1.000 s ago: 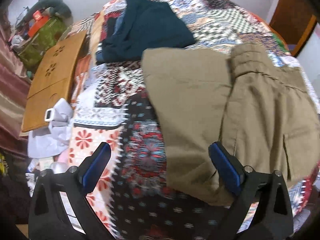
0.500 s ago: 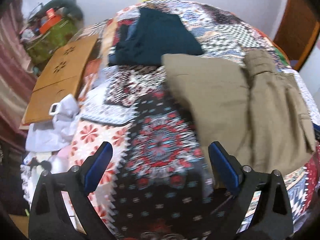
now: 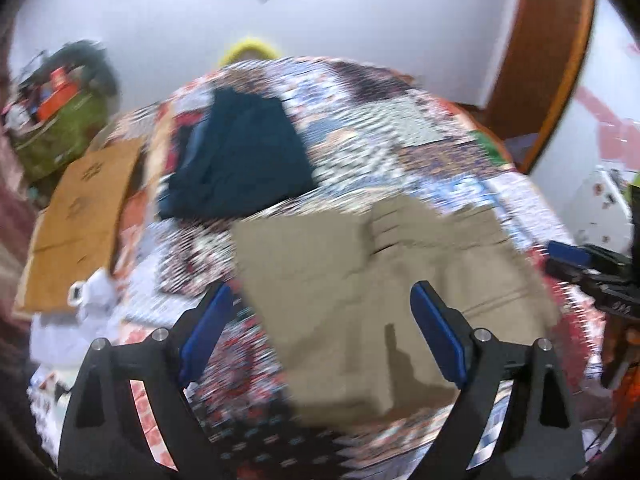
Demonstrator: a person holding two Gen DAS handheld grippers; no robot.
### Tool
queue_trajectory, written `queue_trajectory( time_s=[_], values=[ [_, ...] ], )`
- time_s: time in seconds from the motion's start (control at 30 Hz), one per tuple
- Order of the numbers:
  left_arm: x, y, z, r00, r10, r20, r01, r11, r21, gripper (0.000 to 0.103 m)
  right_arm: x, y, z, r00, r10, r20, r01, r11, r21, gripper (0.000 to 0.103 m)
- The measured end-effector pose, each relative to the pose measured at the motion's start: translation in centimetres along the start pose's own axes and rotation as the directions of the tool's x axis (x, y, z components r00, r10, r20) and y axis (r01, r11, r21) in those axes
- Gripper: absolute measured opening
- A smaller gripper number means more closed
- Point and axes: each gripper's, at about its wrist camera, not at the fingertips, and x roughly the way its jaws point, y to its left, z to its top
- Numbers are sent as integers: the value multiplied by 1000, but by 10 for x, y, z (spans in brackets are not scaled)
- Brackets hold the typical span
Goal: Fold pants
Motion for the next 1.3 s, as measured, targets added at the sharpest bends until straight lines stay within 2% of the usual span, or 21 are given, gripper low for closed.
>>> queue_trajectory(
  time_s=[0.13,0.2,0.27,0.37,0.43,0.57,0.8,0.9,1.2,1.3],
  values=[
    [13,-29,14,998,-55,2,55,997,56,91,6,11,14,999,45,17,-45,999,-20,46],
    [22,-41,16,997,-80,-3,80,993,88,88,13,17,17,998,58,10,-58,998,-34,46],
    [31,-49,15,994,-103,-25,105,988,117,70,21,20,16,998,61,-7,-61,997,-49,46],
    [53,-57,6,987,-131,-96,144,979,143,58,41,21,10,997,52,-63,-57,996,-69,46],
    [70,-62,-5,986,-99,-134,121,978,170,59,58,19,0,992,45,-117,-54,996,-72,46],
    [72,-59,-17,989,-103,-107,123,974,191,60,56,18,-9,994,33,-104,-42,995,-89,47],
    [57,-35,-32,988,-98,-118,114,984,136,66,38,4,-23,993,52,-109,-58,997,-45,46],
    [49,-21,-41,985,-119,-128,131,987,95,68,30,3,-31,994,26,-105,-32,998,-58,45],
    [27,6,-64,993,-42,-113,48,997,55,70,13,-11,-49,991,-69,-115,64,997,-49,47],
    [23,17,-67,993,-27,-117,31,999,30,74,9,-22,-54,990,-59,-125,60,998,7,48]
  ],
)
